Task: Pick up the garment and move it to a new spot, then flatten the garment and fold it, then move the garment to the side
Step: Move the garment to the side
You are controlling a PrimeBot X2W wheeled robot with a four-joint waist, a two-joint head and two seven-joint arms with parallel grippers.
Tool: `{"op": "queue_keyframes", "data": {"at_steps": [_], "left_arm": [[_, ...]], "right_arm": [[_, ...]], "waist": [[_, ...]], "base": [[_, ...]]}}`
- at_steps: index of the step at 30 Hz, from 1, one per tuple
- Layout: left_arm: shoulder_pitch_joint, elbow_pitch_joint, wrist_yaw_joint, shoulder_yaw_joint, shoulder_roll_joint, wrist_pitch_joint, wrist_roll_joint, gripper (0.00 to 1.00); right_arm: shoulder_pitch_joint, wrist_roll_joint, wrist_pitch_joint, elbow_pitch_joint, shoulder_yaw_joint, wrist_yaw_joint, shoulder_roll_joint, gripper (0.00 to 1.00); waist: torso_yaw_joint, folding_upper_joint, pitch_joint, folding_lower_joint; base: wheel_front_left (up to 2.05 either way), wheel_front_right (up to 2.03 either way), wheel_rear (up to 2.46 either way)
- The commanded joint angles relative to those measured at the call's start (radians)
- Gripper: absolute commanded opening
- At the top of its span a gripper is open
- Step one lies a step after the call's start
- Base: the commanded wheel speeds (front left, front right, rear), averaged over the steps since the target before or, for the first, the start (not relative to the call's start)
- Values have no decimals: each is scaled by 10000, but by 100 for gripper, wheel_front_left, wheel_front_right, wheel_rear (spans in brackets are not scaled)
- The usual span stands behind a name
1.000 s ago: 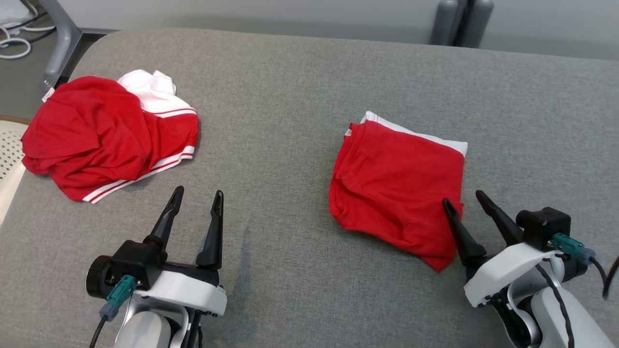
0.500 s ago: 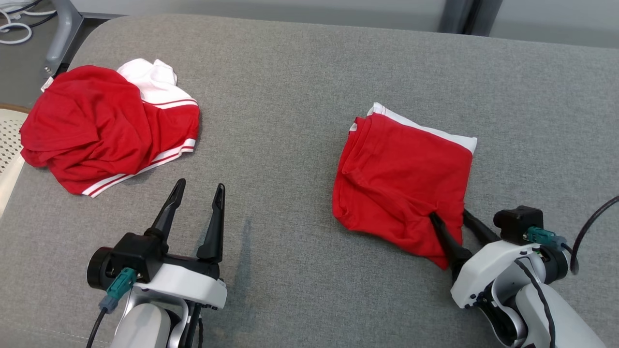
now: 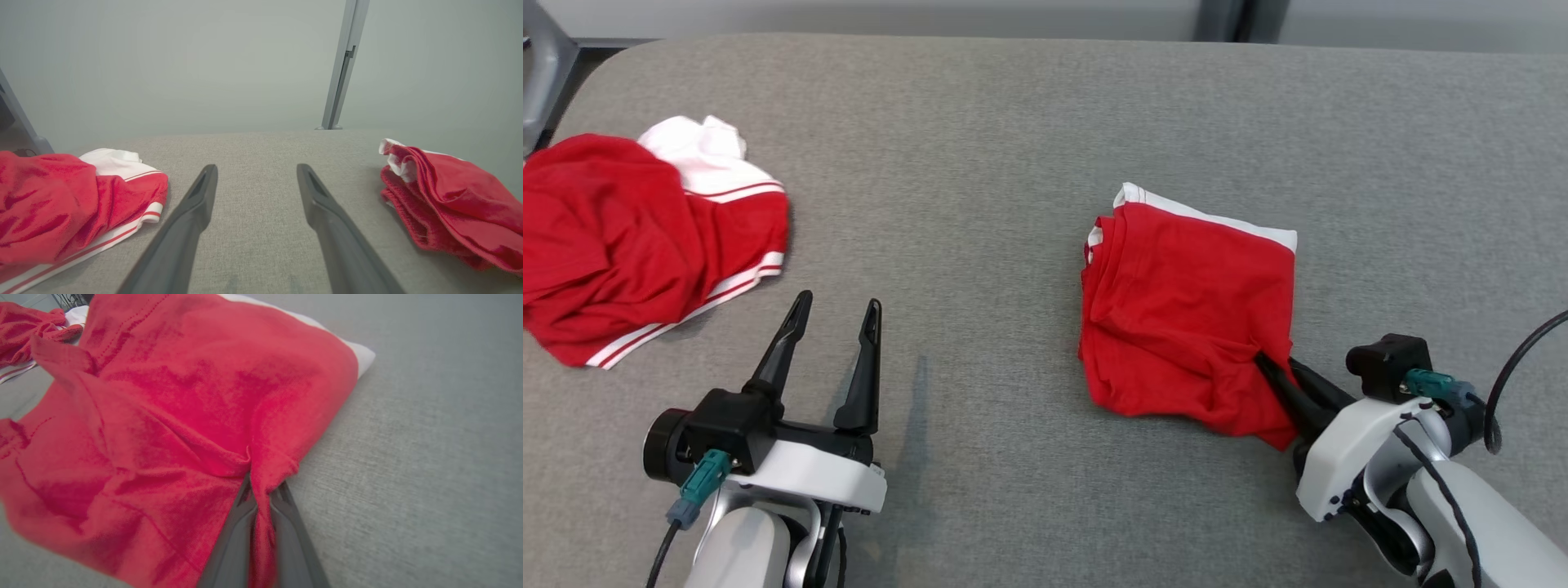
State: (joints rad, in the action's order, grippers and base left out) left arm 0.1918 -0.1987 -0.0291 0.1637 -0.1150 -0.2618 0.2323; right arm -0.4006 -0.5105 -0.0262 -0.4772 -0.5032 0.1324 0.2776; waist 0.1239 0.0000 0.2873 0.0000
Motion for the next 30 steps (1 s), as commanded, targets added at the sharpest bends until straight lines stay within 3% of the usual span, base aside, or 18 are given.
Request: {"op": "queue_keyframes", "data": {"at_steps": [1,18,30], "left_arm": [[137,89,-29,-54,-78,-26,-59,100],[1602,868,-375,406,-564,203,-538,100],[2176,1888,-416,572,-1105,747,-800,100]], "right_arm": [[-43,-63,14,-2,-88,-29,302,0],[-1843,-195,27,838,-1228,-22,2159,0],[-2594,-222,-481,360,-87,-17,4091,0]], "waist": [[-457,0,106,0],[-2353,0,1909,0],[-3266,0,3031,0]], "base": [[0,0,0],[0,0,0],[0,0,0]]}}
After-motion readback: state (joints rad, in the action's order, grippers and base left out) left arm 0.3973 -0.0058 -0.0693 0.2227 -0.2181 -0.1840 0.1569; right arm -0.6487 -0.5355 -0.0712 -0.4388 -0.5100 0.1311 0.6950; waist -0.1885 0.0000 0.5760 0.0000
